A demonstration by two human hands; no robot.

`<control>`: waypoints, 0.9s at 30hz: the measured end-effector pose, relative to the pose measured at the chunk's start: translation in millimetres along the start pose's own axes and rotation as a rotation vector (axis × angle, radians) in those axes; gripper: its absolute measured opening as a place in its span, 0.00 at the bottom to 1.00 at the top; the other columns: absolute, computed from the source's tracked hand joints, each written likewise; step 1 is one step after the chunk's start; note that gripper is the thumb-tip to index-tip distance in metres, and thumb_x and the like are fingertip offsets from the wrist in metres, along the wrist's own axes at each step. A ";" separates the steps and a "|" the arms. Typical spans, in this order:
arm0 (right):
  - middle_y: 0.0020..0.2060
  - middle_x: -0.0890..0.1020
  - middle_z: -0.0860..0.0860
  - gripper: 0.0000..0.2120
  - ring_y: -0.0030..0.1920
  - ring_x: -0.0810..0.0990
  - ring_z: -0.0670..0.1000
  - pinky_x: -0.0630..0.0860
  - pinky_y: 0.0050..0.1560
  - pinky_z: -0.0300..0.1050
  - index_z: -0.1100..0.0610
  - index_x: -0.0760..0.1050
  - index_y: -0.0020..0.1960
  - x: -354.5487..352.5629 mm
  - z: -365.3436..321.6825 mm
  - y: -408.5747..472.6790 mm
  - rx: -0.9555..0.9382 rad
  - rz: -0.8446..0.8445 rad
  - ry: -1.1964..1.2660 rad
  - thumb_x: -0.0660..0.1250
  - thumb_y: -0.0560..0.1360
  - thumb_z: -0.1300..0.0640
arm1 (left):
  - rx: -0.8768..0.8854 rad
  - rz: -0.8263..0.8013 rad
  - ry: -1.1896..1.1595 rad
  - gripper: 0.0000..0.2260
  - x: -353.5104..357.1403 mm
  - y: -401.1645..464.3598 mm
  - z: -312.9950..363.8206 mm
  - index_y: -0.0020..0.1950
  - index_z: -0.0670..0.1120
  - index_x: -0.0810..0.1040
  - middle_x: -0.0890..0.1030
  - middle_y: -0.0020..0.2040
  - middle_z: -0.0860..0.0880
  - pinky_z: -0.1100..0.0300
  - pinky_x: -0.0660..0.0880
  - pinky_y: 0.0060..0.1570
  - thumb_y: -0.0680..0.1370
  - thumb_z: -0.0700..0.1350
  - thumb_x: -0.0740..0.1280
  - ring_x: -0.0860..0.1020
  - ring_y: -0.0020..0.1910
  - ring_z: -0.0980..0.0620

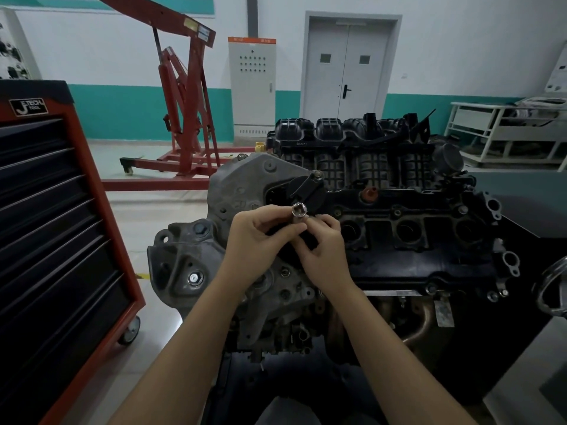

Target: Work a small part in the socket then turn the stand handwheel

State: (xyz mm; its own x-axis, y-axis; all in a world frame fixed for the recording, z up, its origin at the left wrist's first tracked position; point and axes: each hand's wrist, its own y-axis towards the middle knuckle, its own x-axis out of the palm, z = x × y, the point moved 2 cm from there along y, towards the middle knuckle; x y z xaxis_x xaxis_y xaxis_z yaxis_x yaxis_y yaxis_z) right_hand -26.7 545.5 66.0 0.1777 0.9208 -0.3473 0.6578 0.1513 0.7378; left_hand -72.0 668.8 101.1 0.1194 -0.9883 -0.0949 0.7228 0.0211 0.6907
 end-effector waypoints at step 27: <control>0.48 0.84 0.49 0.12 0.58 0.72 0.56 0.69 0.58 0.40 0.58 0.81 0.57 -0.1 3.2 1.8 0.132 0.007 0.048 0.70 0.74 0.62 | -0.001 -0.015 -0.012 0.15 0.1 -0.2 5.3 0.50 0.46 0.82 0.85 0.47 0.48 0.60 0.78 0.52 0.71 0.29 0.72 0.84 0.49 0.50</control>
State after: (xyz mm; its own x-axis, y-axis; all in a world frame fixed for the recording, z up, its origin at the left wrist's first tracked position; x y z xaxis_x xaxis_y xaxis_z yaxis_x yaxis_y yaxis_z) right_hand -23.2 544.5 65.5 0.1495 0.9385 -0.3113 0.7479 0.0986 0.6565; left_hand -75.8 667.9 104.8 0.1001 -0.9903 -0.0965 0.7255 0.0063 0.6882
